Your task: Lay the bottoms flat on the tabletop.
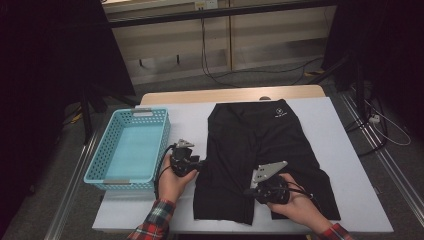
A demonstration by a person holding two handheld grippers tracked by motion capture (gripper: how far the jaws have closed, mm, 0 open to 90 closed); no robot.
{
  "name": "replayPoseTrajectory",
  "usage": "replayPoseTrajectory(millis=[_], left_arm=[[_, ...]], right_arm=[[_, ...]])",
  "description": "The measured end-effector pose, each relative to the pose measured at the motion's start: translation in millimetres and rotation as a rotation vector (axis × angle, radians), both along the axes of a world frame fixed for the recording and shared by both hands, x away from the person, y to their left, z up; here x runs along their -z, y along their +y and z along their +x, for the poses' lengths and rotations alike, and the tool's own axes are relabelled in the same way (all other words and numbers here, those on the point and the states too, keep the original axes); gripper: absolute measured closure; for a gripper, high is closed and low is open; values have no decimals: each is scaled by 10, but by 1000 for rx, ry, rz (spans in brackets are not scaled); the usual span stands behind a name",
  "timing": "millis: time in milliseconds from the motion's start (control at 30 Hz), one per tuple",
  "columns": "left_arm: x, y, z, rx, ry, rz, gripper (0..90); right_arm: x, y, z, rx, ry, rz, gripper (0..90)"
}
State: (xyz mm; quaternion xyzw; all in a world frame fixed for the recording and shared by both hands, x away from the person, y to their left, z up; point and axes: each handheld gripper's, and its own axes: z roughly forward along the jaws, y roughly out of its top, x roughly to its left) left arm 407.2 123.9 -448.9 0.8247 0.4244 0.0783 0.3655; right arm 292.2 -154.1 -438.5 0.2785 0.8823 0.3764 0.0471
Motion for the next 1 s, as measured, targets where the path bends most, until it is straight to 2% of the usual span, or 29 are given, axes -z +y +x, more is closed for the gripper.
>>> replayPoseTrajectory(millis=[67,100,167,233,300,333,367,400,433,567,667,767,833,867,933,1000], left_arm=[[-5,-26,4,9,2,14,642],[-2,-46,-6,7,-1,14,653],[-5,-66,-9,18,-6,29,695],[-2,-83,-3,9,8,15,757],[-5,-89,13,13,23,14,798],[-3,-89,22,13,38,3,827],[10,-96,28,19,52,-18,900],[10,-109,28,16,48,-17,895],[1,-113,30,20,52,-9,896],[5,-100,45,10,68,-36,900],[-5,-93,57,6,70,-42,900],[-42,-80,71,-1,60,-50,900],[-80,-52,82,-14,48,-71,900],[-104,-31,88,-13,44,-74,900],[-156,20,100,-17,32,-71,900],[-200,77,108,-45,20,-86,900]], right_arm=[[-24,-15,13,2,-11,7,845],[-52,-36,31,19,-31,19,777],[-135,-102,112,93,-63,38,606],[-215,-202,225,149,-98,52,578],[-259,-303,353,229,-136,49,488],[-263,-352,423,268,-144,47,484],[-258,-393,493,300,-144,44,479],[-246,-425,565,332,-144,41,471],[-232,-446,636,366,-141,31,472],[-133,-450,937,467,-128,-6,474],[-26,-361,1118,477,-112,-34,475],[86,-257,1235,469,-113,-101,498],[150,-234,1283,466,-106,-114,591],[164,-239,1298,477,-112,-99,606],[167,-258,1311,473,-106,-88,791],[165,-277,1313,474,-126,-116,885]])
